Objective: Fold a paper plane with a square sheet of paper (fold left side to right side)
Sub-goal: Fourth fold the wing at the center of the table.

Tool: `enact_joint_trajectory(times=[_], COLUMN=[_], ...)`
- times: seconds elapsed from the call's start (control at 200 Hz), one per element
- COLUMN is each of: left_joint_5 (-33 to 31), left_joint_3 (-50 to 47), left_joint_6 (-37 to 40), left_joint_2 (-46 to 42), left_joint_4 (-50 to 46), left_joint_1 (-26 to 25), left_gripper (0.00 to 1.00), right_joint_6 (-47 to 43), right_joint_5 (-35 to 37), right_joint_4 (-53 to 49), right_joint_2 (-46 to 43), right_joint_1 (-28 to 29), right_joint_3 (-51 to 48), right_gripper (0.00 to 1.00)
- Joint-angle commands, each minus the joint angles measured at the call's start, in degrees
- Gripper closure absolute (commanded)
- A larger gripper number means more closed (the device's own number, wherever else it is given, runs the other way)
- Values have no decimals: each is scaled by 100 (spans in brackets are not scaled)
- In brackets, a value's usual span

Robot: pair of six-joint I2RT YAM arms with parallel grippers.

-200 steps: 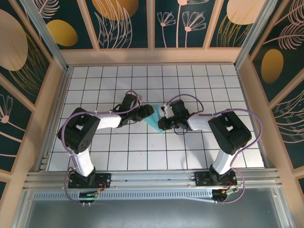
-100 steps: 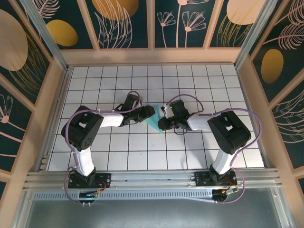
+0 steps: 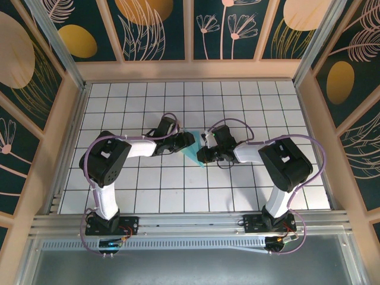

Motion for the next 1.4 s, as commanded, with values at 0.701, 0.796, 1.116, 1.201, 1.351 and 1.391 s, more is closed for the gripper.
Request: enact_joint_trajectory(times=[0.701, 0.796, 1.116, 1.201, 1.351, 1.391], left_joint_5=[-219, -218, -211, -211, -211, -211], left_joint_3=[26, 25, 26, 31, 26, 28], left_joint_6=[155, 156, 144, 148, 149, 141], left_joint_2=[197, 201, 194, 197, 199, 197], left_joint_4=[-427, -418, -420, -426, -435, -435], left_joint_1=[-11, -16, -15, -14, -14, -9], left_gripper=[47, 46, 46, 46, 46, 46], right_joint_6=[90, 102, 303, 345, 408, 406], right_joint_5=[-552, -773, -1334, -1377, -1414, -1413], right_joint_4=[62, 141, 539, 624, 760, 768], right_joint_2=[-949, -917, -225, -64, 80, 109], right_joint_1=[-632, -785, -779, -753, -727, -729], right_joint_3=[-103, -92, 220, 279, 305, 293], right_gripper=[54, 55, 60, 61, 63, 63])
